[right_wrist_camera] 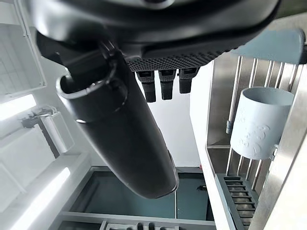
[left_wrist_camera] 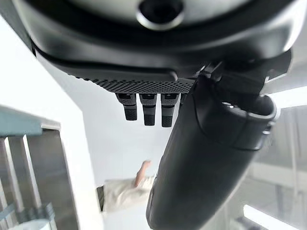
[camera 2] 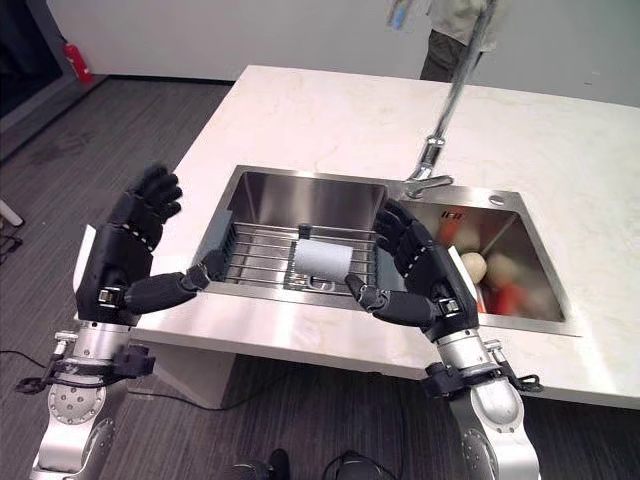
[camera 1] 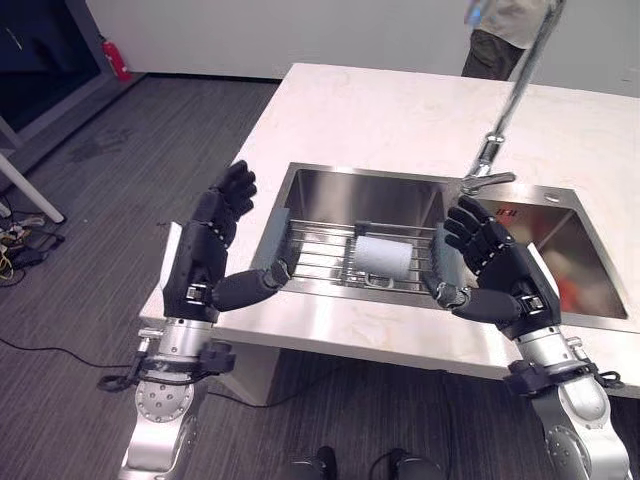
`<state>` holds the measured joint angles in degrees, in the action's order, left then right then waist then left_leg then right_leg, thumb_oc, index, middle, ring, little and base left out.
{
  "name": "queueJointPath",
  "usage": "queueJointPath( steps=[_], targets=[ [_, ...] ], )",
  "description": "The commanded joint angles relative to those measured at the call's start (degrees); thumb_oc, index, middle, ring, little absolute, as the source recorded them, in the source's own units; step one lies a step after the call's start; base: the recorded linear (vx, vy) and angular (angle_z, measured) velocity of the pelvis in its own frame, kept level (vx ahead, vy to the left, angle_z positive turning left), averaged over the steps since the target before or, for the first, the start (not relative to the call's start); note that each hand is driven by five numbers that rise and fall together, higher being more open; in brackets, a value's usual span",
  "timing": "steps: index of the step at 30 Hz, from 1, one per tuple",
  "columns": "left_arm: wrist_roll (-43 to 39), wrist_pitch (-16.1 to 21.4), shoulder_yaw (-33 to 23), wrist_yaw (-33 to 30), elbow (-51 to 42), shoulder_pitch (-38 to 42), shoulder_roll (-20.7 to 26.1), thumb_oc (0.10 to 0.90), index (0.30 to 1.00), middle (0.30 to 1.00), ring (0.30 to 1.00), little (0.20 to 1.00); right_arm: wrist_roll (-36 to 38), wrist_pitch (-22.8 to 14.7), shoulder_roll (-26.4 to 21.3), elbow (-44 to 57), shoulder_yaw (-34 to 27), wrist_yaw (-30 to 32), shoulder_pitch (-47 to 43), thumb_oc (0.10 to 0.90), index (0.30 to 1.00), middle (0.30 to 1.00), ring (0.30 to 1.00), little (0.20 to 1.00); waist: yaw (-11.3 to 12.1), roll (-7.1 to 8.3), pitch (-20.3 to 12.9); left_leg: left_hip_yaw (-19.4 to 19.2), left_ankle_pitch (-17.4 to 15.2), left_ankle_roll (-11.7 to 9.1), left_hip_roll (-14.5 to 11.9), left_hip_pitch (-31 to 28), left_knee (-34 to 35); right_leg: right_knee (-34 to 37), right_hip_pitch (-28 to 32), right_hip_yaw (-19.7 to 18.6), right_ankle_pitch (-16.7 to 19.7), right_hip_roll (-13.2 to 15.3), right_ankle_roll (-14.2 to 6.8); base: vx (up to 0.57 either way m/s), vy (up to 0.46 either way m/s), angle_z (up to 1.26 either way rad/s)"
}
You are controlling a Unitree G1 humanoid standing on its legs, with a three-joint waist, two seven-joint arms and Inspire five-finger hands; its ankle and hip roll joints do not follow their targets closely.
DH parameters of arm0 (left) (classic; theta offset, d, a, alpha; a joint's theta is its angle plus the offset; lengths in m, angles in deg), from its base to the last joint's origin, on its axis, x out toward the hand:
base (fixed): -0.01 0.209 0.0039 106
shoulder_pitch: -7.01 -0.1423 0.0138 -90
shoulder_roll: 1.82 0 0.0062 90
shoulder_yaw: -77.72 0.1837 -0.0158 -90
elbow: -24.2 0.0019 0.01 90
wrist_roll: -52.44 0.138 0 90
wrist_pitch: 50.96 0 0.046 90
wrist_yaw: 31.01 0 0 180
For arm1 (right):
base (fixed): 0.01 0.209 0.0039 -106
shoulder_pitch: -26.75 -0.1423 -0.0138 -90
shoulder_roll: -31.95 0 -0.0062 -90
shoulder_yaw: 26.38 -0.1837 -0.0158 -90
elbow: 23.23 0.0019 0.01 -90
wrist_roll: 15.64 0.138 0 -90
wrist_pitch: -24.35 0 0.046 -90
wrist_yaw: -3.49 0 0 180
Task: Place the dishes in the dishwasher.
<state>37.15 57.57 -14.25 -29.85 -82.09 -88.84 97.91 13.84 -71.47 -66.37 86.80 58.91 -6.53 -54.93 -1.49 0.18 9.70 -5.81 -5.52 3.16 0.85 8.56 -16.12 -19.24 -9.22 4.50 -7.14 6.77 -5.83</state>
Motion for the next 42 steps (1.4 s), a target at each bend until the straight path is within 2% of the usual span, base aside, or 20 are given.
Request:
queueJointPath(
  steps=[1, 2, 4, 7, 9, 12, 14, 17, 19, 20, 24, 29, 33, 38, 39, 42],
  targets=[
    [4.91, 6.48, -2.34, -0.52, -5.74, 5.39, 3.63, 0.8, 0.9, 0.9, 0.9, 0.9, 3.34, -3.07, -1.77, 4.01, -2.44, 1.32, -5.96, 0.8, 0.9, 0.9, 0.9, 0.9, -1.18, -0.67, -3.49, 1.32, -11.72, -0.92, -0.22, -4.14, -1.07, 2.05, 2.41, 0.85, -6.03, -3.06, 0.03, 0.02, -0.148, -0.15],
    [7.54, 7.21, -2.63, -1.91, -5.98, 6.28, 5.28, 0.8, 0.9, 0.9, 0.9, 0.9, 3.69, -2.75, -2.12, 4.26, -2.57, 1.6, -5.83, 0.8, 0.9, 0.9, 0.9, 0.9, -1.61, -0.89, -3.65, 0.82, -11.69, -1.07, -0.57, -4.35, -1.07, 2.05, 2.52, 0.58, -6.23, -3.28, 0.15, 0.03, -0.144, -0.08],
    [7.79, 3.55, -2.58, -0.52, -5.44, 8.71, 7.9, 0.8, 0.9, 0.9, 0.9, 0.9, 3.7, -2.48, -2.44, 3.7, -2.33, 2.18, -6.5, 0.8, 0.9, 0.9, 0.9, 0.9, -2.21, -1.28, -3.95, 0.01, -11.63, -1.48, -1.14, -4.65, -1.07, 2.05, 2.69, 0.56, -6.56, -3.43, 0.27, 0.02, -0.107, -0.07],
    [12.81, 0.42, -2.24, -1.45, -4.26, 11.3, 12.52, 0.8, 0.9, 0.9, 0.9, 0.9, 3.42, -1.41, -3.29, 3.85, -2.08, 2.47, -7.41, 0.8, 0.9, 0.9, 0.9, 0.9, -3.08, -2.01, -4.44, -1.19, -11.63, -2.09, -2.09, -5.09, -1.07, 2.05, 3.05, 1.2, -6.95, -3.3, 0.31, 0.03, -0.074, -0.03],
    [13.78, -0.81, -2.46, -2.16, -3.25, 12.93, 15.69, 0.8, 0.9, 0.9, 0.9, 0.9, 3.72, -0.81, -4.16, 3.75, -2.22, 2.14, -7.6, 0.8, 0.9, 0.9, 0.9, 0.9, -3.63, -2.5, -4.8, -1.75, -11.57, -2.37, -2.56, -5.29, -1.07, 2.05, 3.2, 1.43, -7.08, -3.17, 0.25, 0.03, -0.044, 0.03],
    [13.92, -1.54, -2.35, -0.72, -1.82, 15.73, 19.23, 0.8, 0.9, 0.9, 0.9, 0.9, 4.16, 0.29, -5.08, 3.49, -2.22, 1.81, -8.1, 0.8, 0.9, 0.9, 0.9, 0.9, -4.49, -3.17, -5.25, -1.95, -11.57, -2.69, -2.8, -5.55, -1.07, 2.05, 3.38, 0.99, -7.42, -3.48, 0.32, 0.04, -0.013, -0.03],
    [13.99, -3.33, -2.07, 1.37, -1.42, 17.84, 22.21, 0.8, 0.9, 0.9, 0.9, 0.9, 4.51, 1.42, -6.05, 3.16, -2.14, 1.77, -8.47, 0.8, 0.9, 0.9, 0.9, 0.9, -4.96, -3.72, -5.49, -2.18, -11.52, -2.93, -3.03, -5.69, -1.07, 2.05, 3.53, 0.89, -7.58, -3.54, 0.39, 0.03, 0.018, -0.06],
    [12.55, -7.64, -0.97, 3.07, 1.12, 23.69, 29.51, 0.8, 0.9, 0.9, 0.9, 0.9, 3.9, 1.92, -8.07, 1.52, -1.75, 1.56, -9.67, 0.8, 0.9, 0.9, 0.9, 0.9, -5.67, -4.57, -5.9, -2.9, -11.45, -3.25, -3.44, -5.91, -1.07, 2.05, 3.76, 1.3, -7.66, -3.37, 0.31, 0.04, 0.031, -0.07],
    [8.68, -15.71, 1.91, 10.13, 7.18, 31.7, 38.67, 0.8, 0.9, 0.9, 0.9, 0.9, 4.94, 3.01, -11.14, 0.96, -2.39, 0.98, -10.63, 0.8, 0.9, 0.9, 0.9, 0.9, -6.75, -5.66, -6.42, -3.53, -11.34, -3.62, -3.62, -6.01, -1.07, 2.05, 3.77, 0.83, -7.61, -3.46, 0.04, 0.07, 0.099, -0.17],
    [8.79, -17.51, 3.57, 11.46, 10.14, 33.87, 41.56, 0.8, 0.9, 0.9, 0.9, 0.9, 5.38, 3.18, -12.03, 0.38, -2.63, 0.68, -10.75, 0.8, 0.9, 0.9, 0.9, 0.9, -7.15, -6.13, -6.47, -3.75, -11.27, -3.73, -3.67, -6.02, -1.07, 2.05, 3.78, 0.85, -7.56, -3.38, -0.06, 0.05, 0.095, -0.14],
    [5.81, -21.71, 9.34, 18.32, 18.86, 40.15, 46.99, 0.8, 0.9, 0.9, 0.9, 0.9, 8.05, 4.15, -13.57, -0.82, -4.44, -0.08, -10.73, 0.8, 0.9, 0.9, 0.9, 0.9, -7.72, -7.15, -6.22, -4.22, -11.17, -3.94, -3.71, -6.03, -1.07, 2.05, 3.78, 1.41, -7.38, -2.81, -0.39, 0.0, 0.074, -0.05],
    [5.17, -27.34, 11.63, 23.23, 21.83, 39.66, 46.17, 0.8, 0.9, 0.9, 0.9, 0.9, 6.86, 5.66, -14.64, -0.56, -5.33, -1.08, -11.07, 0.8, 0.9, 0.9, 0.9, 0.9, -7.81, -7.67, -5.93, -4.29, -11.15, -3.94, -3.49, -6.08, -1.07, 2.05, 4.05, 1.81, -7.62, -2.37, -0.41, 0.02, 0.073, -0.01],
    [6.18, -28.44, 11.64, 25.41, 23.92, 37.95, 43.22, 0.8, 0.9, 0.9, 0.9, 0.9, 6.78, 5.42, -14.72, -1.83, -5.81, -2.01, -11.62, 0.8, 0.9, 0.9, 0.9, 0.9, -7.74, -7.52, -5.74, -4.2, -11.16, -3.85, -3.31, -6.03, -1.07, 2.05, 4.15, 2.05, -7.71, -2.19, -0.38, 0.02, 0.054, 0.0],
    [7.07, -32.24, 10.42, 30.06, 23.16, 34.4, 40.41, 0.8, 0.9, 0.9, 0.9, 0.9, 6.01, 5.13, -14.3, -2.19, -5.91, -2.82, -11.69, 0.8, 0.9, 0.9, 0.9, 0.9, -7.58, -7.23, -5.49, -4.38, -11.07, -3.75, -3.2, -6.0, -1.07, 2.05, 4.2, 2.24, -7.8, -2.06, -0.35, 0.0, 0.017, -0.08],
    [5.53, -31.55, 9.72, 30.38, 23.46, 33.56, 38.52, 0.8, 0.9, 0.9, 0.9, 0.9, 5.48, 5.07, -13.79, -2.5, -5.66, -2.74, -12.03, 0.8, 0.9, 0.9, 0.9, 0.9, -7.47, -7.15, -5.41, -4.32, -11.18, -3.63, -3.11, -6.01, -1.07, 2.05, 4.26, 2.22, -7.94, -2.13, -0.26, -0.01, 0.025, -0.08],
    [5.99, -31.92, 9.53, 30.39, 22.66, 33.13, 37.41, 0.8, 0.9, 0.9, 0.9, 0.9, 4.88, 4.82, -13.45, -2.74, -5.52, -3.59, -11.97, 0.8, 0.9, 0.9, 0.9, 0.9, -7.49, -7.17, -5.32, -4.47, -11.1, -3.64, -3.13, -5.98, -1.07, 2.05, 4.31, 2.32, -7.94, -2.13, -0.26, 0.0, 0.009, -0.01]
  ],
)
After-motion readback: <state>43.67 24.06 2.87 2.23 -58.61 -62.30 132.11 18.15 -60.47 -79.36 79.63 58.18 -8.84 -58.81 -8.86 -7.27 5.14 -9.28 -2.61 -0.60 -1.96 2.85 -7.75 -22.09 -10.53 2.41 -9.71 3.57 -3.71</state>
